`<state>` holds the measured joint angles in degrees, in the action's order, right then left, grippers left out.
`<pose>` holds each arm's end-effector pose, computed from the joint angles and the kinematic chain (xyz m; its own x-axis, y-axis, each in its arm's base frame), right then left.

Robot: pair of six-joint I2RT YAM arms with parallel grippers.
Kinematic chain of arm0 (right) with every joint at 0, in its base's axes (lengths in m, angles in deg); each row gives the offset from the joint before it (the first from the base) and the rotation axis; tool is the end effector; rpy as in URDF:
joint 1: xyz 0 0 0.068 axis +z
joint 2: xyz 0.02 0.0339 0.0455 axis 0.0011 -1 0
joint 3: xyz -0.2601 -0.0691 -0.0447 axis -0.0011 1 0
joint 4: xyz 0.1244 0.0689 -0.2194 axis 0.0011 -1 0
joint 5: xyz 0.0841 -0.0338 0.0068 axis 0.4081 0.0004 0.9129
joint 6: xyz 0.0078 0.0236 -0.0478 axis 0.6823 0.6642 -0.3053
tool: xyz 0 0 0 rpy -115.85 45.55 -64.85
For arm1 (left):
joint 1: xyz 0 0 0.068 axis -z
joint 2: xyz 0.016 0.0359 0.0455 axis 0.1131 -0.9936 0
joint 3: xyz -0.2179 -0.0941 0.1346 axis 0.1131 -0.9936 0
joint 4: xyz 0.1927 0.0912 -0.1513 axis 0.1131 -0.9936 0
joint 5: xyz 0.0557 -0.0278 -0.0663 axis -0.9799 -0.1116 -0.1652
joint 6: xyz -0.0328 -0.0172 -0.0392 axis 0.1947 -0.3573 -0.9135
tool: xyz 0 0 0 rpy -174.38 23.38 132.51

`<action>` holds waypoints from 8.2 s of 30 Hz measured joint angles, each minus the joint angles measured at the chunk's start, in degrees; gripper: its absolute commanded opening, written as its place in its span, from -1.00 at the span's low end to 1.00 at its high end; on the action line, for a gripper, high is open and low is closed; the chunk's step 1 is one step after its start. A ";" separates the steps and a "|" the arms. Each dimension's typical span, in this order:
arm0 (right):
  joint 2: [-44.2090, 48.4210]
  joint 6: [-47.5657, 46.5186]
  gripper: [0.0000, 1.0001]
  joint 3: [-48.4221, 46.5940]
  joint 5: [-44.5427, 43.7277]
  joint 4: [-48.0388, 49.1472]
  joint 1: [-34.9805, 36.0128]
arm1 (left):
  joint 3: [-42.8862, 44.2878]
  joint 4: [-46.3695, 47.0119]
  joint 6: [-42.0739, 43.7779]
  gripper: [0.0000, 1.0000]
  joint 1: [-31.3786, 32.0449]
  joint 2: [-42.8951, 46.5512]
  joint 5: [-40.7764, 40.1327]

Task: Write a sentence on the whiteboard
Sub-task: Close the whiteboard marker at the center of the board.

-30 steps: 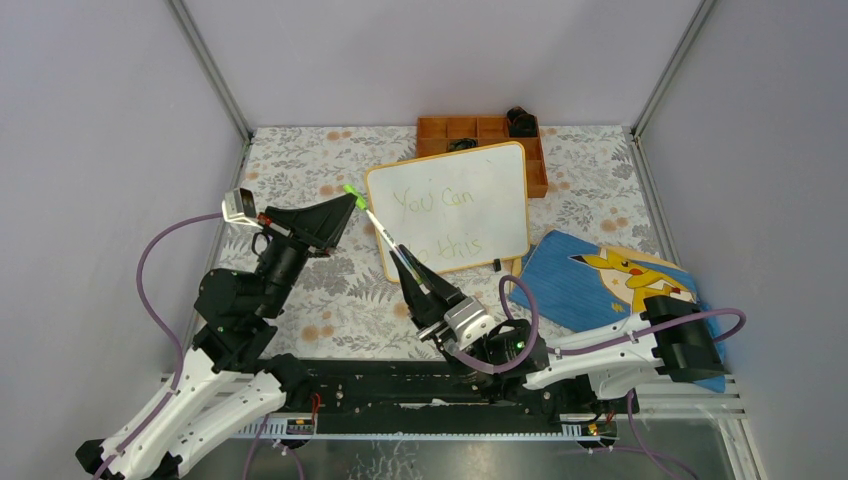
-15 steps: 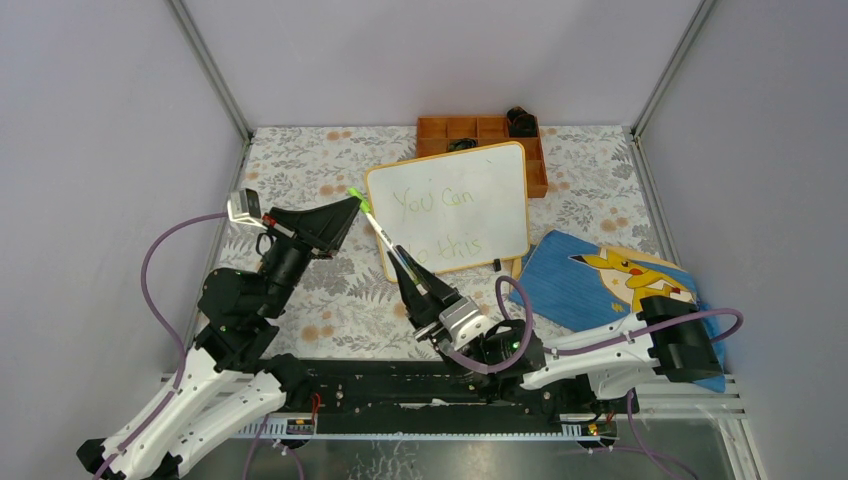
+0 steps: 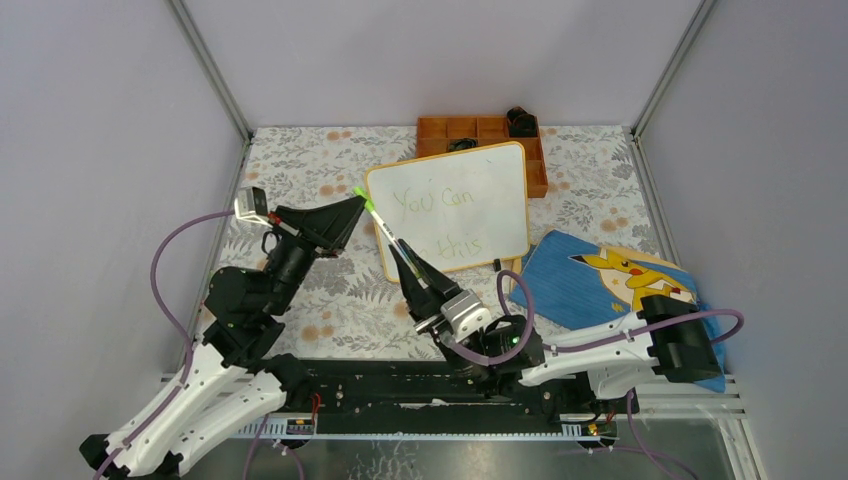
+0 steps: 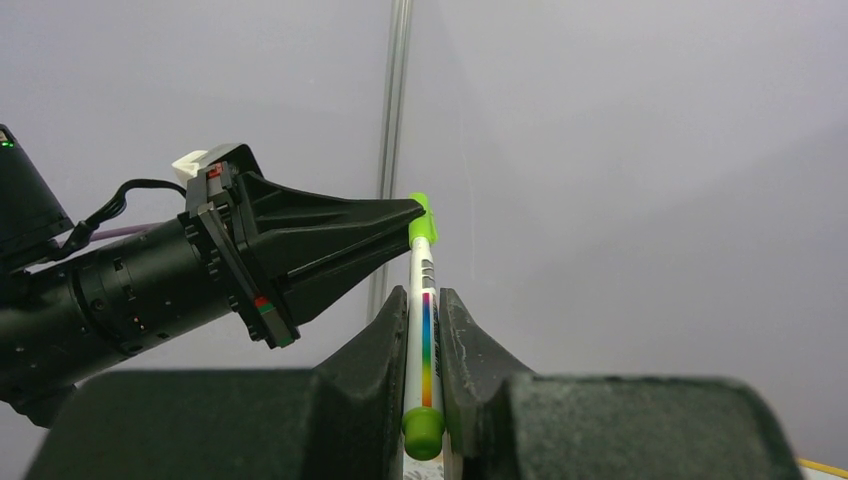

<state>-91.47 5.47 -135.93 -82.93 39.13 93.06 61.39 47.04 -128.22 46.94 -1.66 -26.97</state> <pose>0.0086 0.2764 0.3921 0.5803 0.2907 -0.7607 -0.5047 0.8615 -0.0558 0.0988 -0.0804 0.4011 -0.4813 -0.8541 -0.1971 0.4785 -0.0676 -0.8755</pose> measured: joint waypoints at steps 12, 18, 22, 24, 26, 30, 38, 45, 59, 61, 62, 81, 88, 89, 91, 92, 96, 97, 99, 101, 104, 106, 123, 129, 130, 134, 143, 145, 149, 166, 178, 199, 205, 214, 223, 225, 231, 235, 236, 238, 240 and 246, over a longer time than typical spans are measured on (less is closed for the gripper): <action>-1.01 2.58 -1.00 -1.22 1.11 0.74 -2.54 | -0.13 4.55 -2.16 -1.00 -0.48 -2.78 -0.26; -1.66 3.87 -1.00 -1.77 2.08 1.62 -3.98 | -0.13 7.65 -3.89 -1.00 -0.55 -4.81 -0.26; -1.81 4.83 -1.00 -2.16 2.25 1.95 -5.03 | -0.13 10.21 -5.11 -1.00 -0.72 -6.58 -0.11; -1.81 5.53 -1.00 -2.19 2.51 2.16 -5.55 | -0.11 11.54 -5.55 -1.00 -0.76 -7.45 -0.15; -1.81 6.34 -1.00 -2.34 2.93 2.38 -6.12 | -0.11 12.74 -6.10 -1.00 -0.79 -8.17 0.35; -1.84 7.85 -1.00 -2.82 3.30 2.60 -6.80 | -0.02 15.23 -6.93 -1.00 -0.87 -9.55 0.55; -1.97 10.82 -1.00 -3.89 3.45 2.82 -7.32 | 0.13 18.25 -7.72 -1.00 -0.98 -10.73 0.52; -2.23 12.11 -1.00 -4.22 3.37 3.28 -7.78 | 0.33 19.37 -7.61 -1.00 -0.07 -11.56 -0.76; -2.86 11.96 -1.00 -5.42 3.32 4.15 -7.78 | 0.98 20.20 -4.63 -1.00 5.99 -12.24 -8.72; -3.06 11.65 -1.00 -5.60 3.28 4.28 -7.78 | 0.98 20.24 -4.24 -1.00 6.82 -12.35 -10.05; -3.17 11.52 -1.00 -5.70 3.26 4.31 -7.78 | 0.98 20.26 -4.07 -1.00 7.15 -12.37 -10.67; -4.17 9.01 -1.00 -7.02 2.89 4.57 -7.76 | 1.01 22.05 -2.05 -1.00 13.31 -13.38 -20.46; -4.72 7.76 -1.00 -7.91 2.93 4.70 -7.69 | 1.22 23.37 -1.16 -1.00 15.52 -13.97 -23.67; -4.79 7.63 -1.00 -8.09 2.93 4.72 -7.67 | 1.31 23.47 -1.05 -1.00 15.82 -14.08 -24.02; -4.83 7.37 -1.00 -8.26 3.02 4.74 -7.65 | 1.40 23.67 -0.90 -1.00 16.28 -14.10 -24.44; -4.83 7.30 -1.00 -8.28 3.02 4.74 -7.63 | 1.42 23.67 -0.76 -1.00 16.41 -14.10 -24.52; -4.83 7.48 -1.00 -8.28 3.32 4.72 -7.63 | 1.33 23.10 -0.22 -1.00 16.98 -13.18 -25.09; -4.79 7.82 -1.00 -8.26 3.56 4.66 -7.61 | 1.20 22.88 0.00 -1.00 17.25 -12.61 -25.29; -4.70 8.83 -1.00 -8.24 4.35 4.48 -7.54 | 1.09 21.88 0.57 -1.00 17.68 -11.30 -25.51; -4.52 10.10 -1.00 -8.02 5.22 4.33 -7.52 | 1.07 20.79 1.44 -1.00 18.29 -10.05 -25.68; -3.87 11.98 -1.00 -7.23 6.12 4.20 -7.50 | 1.07 19.43 2.71 -1.00 19.04 -8.79 -25.68; -3.43 12.63 -1.00 -6.84 6.05 4.31 -7.54 | 1.07 18.18 3.61 -1.00 19.65 -8.26 -24.74; -1.66 14.84 -1.00 -5.75 1.86 1.40 -10.80 | 1.16 11.10 8.74 0.37 22.97 -6.86 -14.03; 3.76 19.15 -1.00 -2.62 2.43 -3.67 -10.73 | 2.62 7.34 13.40 0.58 23.17 -5.16 -16.52; 5.33 20.20 -1.00 -2.08 2.80 -4.72 -10.73 | 3.30 6.36 14.40 0.60 23.17 -5.18 -17.27; 10.91 24.41 -1.00 -0.17 4.09 -7.39 -10.73 | 6.08 3.74 18.10 0.63 23.17 -5.66 -19.32; 17.11 31.82 -1.00 2.86 6.58 -13.49 -10.73 | 11.08 2.40 23.96 0.63 23.17 -8.85 -21.44; 17.88 33.11 -1.00 3.23 7.45 -15.37 -10.73 | 12.83 2.25 25.22 0.63 23.17 -10.32 -21.40; 19.17 35.54 -1.00 3.65 9.18 -18.51 -10.73 | 15.13 2.14 26.91 0.59 23.17 -12.50 -21.29; 19.65 38.47 -1.00 3.87 11.06 -21.73 -10.73 | 15.39 2.58 28.20 0.18 23.17 -13.62 -20.81; 19.65 39.26 -1.00 3.93 11.15 -21.70 -10.73 | 14.67 2.49 28.17 -0.06 23.17 -12.57 -22.64; 19.78 40.17 -1.00 3.93 13.00 -22.16 -10.73 | 14.60 2.45 28.00 -0.39 23.17 -12.55 -22.75; 19.80 40.15 -1.00 3.93 13.46 -22.58 -10.75 | 14.12 2.64 26.99 -0.68 23.17 -12.39 -22.75; 19.78 40.22 -1.00 3.93 13.86 -22.36 -10.73 | 13.90 3.19 24.50 -1.00 23.17 -12.44 -21.99; 18.45 38.97 -1.00 3.93 11.74 -18.36 -10.56 | 11.47 9.40 17.92 -1.00 22.29 -14.19 -20.74; 18.08 38.58 -1.00 3.93 10.99 -17.62 -10.47 | 10.69 11.10 16.24 -1.00 21.97 -14.69 -20.72; 17.05 37.11 -1.00 3.85 9.73 -14.88 -10.23 | 10.32 14.10 12.55 -1.00 21.64 -16.31 -20.52; 16.17 36.24 -1.00 3.50 8.96 -13.42 -10.14 | 10.32 15.13 11.61 -1.00 21.64 -17.22 -20.59; 15.89 35.98 -1.00 3.39 8.79 -13.11 -10.14 | 10.32 15.23 11.54 -1.00 21.66 -17.42 -20.70; 15.45 35.60 -1.00 3.30 8.24 -12.46 -10.14 | 10.32 15.32 11.52 -1.00 21.94 -17.68 -21.14; 15.10 35.43 -1.00 3.26 7.89 -11.87 -10.14 | 10.32 15.39 11.54 -1.00 22.38 -17.90 -21.70; 14.10 35.12 -1.00 2.40 7.34 -11.45 -10.16 | 10.29 15.54 11.56 -1.00 23.85 -17.99 -24.22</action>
<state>-77.37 40.60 -133.52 -75.59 27.68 82.90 71.69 62.58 -116.66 70.79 -19.65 -51.19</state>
